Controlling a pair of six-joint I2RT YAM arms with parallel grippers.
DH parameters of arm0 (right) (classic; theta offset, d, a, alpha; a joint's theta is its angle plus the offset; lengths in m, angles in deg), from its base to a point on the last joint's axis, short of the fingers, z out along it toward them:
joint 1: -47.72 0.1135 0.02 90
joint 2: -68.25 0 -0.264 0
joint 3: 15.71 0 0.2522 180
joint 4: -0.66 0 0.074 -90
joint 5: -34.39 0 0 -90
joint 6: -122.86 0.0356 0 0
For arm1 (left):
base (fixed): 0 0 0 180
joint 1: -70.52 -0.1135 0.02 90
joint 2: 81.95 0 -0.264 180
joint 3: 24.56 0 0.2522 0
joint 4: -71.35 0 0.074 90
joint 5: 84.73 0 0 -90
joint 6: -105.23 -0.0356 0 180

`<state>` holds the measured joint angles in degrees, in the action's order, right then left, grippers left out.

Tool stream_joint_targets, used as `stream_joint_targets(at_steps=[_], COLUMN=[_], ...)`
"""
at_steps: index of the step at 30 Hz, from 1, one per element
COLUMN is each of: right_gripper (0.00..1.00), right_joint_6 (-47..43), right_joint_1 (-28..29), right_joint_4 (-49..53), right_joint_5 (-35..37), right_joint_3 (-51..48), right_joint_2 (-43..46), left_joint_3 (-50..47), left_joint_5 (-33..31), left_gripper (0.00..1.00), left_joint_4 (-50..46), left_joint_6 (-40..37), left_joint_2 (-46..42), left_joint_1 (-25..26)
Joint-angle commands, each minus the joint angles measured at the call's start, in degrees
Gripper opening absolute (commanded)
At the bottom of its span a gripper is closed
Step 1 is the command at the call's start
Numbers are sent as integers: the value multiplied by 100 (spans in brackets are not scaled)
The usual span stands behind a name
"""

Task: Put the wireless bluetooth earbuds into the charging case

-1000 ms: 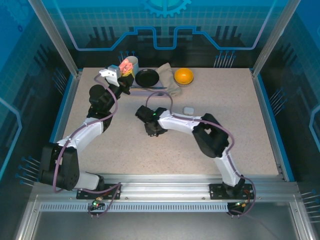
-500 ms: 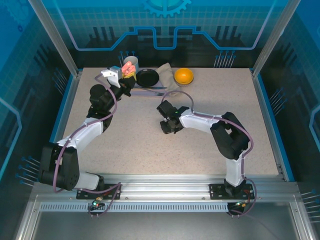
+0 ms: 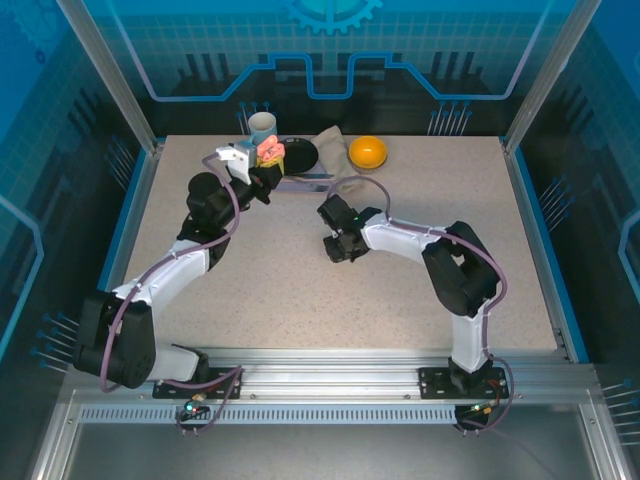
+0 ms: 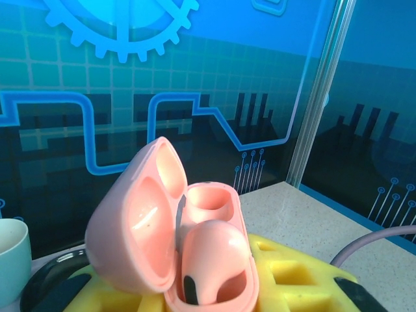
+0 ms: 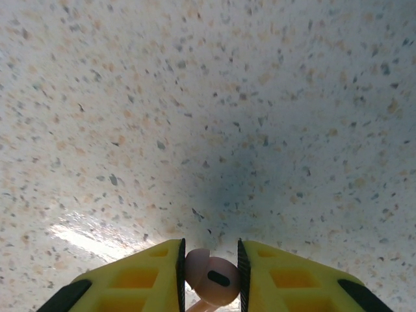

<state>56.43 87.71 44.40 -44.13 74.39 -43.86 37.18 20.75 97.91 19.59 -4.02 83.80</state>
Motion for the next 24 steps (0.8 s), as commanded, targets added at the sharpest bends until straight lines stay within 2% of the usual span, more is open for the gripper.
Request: stream_joint_targets(at_steps=[1,7,11,15,18,24], right_gripper=[28,32,46,57,59,58], right_joint_6=[91,-46,122,719,1234,2222], right_joint_1=[-1,29,35,68,170,342], right_joint_4=[436,646,852,1120,1313,1899], right_joint_5=[-74,-94,2,67,155,518], right_joint_3=[182,290,374,491,599,1038], right_joint_2=[-189,-360,-342,-246,-204,-514], left_joint_3=[-54,-35,-39,-60,-75,-101], left_joint_5=[25,-16,-26,-37,-41,-38], left_gripper=[0,0,0,0,0,0], left_joint_4=[30,27,43,81,99,131], left_joint_6=[-111,-129,-128,-133,-137,-142], left_joint_2=[-133,-129,-138,-151,-161,-152], left_joint_1=[82,139,149,156,158,155])
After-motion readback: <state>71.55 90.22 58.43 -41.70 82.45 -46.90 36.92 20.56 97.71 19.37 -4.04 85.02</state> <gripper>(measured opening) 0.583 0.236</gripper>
